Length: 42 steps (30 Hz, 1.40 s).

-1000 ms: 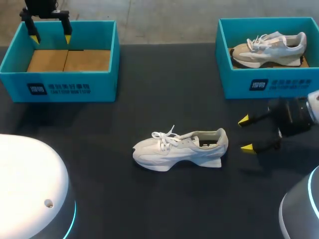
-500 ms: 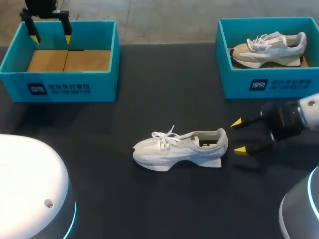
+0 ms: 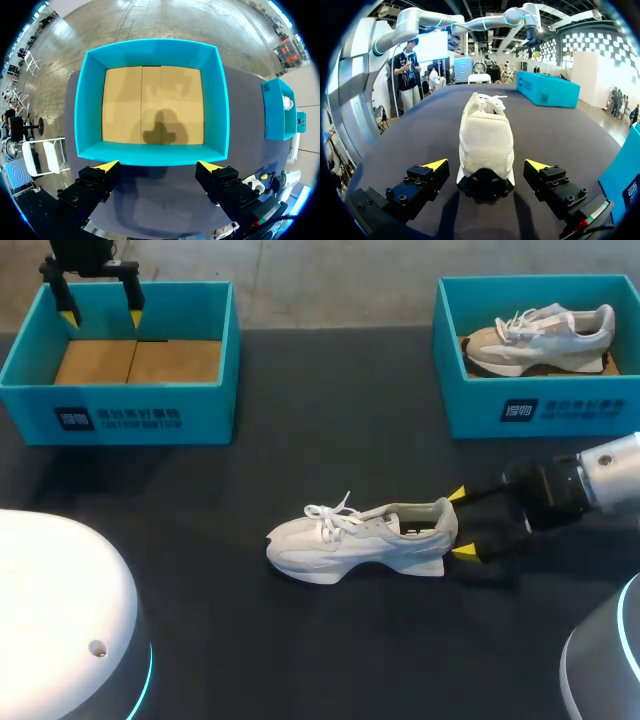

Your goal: Take the shoe out of the shoebox, open the shoe tongue, remove and reinsert the insole, then place the shoe into the shoebox

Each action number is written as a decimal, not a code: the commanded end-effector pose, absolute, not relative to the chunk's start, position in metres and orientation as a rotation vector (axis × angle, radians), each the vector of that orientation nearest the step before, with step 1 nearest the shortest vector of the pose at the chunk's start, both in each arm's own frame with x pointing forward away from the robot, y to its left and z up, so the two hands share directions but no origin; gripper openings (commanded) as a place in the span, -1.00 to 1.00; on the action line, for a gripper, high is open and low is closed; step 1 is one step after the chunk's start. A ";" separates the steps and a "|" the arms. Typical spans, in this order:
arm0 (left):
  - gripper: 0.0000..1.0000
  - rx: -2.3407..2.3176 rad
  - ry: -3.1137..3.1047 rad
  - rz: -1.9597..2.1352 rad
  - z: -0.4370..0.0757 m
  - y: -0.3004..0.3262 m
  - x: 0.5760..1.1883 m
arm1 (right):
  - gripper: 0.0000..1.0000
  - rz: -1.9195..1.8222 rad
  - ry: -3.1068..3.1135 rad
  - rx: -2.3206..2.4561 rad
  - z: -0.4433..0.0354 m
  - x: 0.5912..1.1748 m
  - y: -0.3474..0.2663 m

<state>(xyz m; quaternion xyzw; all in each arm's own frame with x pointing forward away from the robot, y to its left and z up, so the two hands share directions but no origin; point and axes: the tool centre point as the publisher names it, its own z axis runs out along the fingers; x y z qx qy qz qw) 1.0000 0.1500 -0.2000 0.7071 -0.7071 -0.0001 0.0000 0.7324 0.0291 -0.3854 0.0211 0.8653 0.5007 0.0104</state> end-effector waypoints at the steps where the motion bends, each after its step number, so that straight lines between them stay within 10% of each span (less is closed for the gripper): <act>1: 1.00 2.221 -2.222 0.000 -0.200 0.150 1.000 | 1.00 1.573 2.690 0.065 -0.391 0.729 0.036; 42: 1.00 2.221 -2.222 0.000 -0.200 0.150 1.000 | 1.00 1.665 2.614 0.059 -0.408 0.733 0.062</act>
